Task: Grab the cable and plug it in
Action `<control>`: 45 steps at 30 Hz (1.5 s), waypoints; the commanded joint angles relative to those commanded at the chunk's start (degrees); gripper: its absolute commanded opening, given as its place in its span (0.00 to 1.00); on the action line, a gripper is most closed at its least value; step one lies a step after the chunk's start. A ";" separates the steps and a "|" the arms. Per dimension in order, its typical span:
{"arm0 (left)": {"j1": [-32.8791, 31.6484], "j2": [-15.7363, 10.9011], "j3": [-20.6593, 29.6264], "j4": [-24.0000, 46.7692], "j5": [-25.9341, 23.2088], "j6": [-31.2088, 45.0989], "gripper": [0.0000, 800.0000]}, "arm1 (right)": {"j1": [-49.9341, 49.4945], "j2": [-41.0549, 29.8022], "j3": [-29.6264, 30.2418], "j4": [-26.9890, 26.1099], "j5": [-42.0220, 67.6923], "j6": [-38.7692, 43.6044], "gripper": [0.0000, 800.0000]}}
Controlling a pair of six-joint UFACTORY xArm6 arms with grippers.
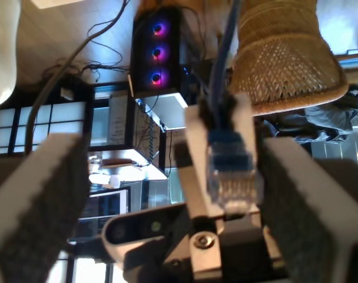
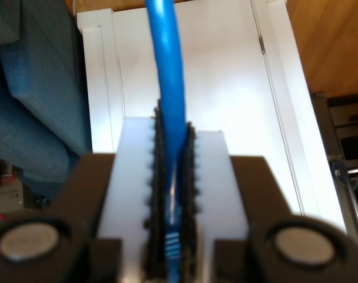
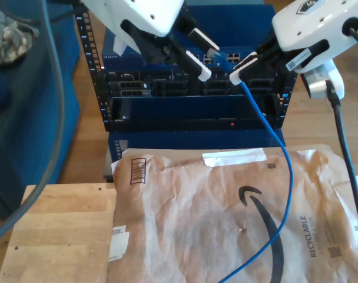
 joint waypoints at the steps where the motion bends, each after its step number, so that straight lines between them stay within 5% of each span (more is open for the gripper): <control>1: 0.35 0.00 0.09 0.00 -0.26 0.00 0.44 | 0.00 0.00 0.00 0.09 0.00 0.00 0.03; 19: 1.23 0.18 0.79 -3.69 -0.18 0.26 0.44 | 0.35 0.00 -0.09 0.09 0.00 0.09 0.03; 45: 1.32 0.09 1.41 -3.69 -0.53 0.70 0.23 | 0.44 -0.09 -0.18 0.09 0.00 0.18 0.03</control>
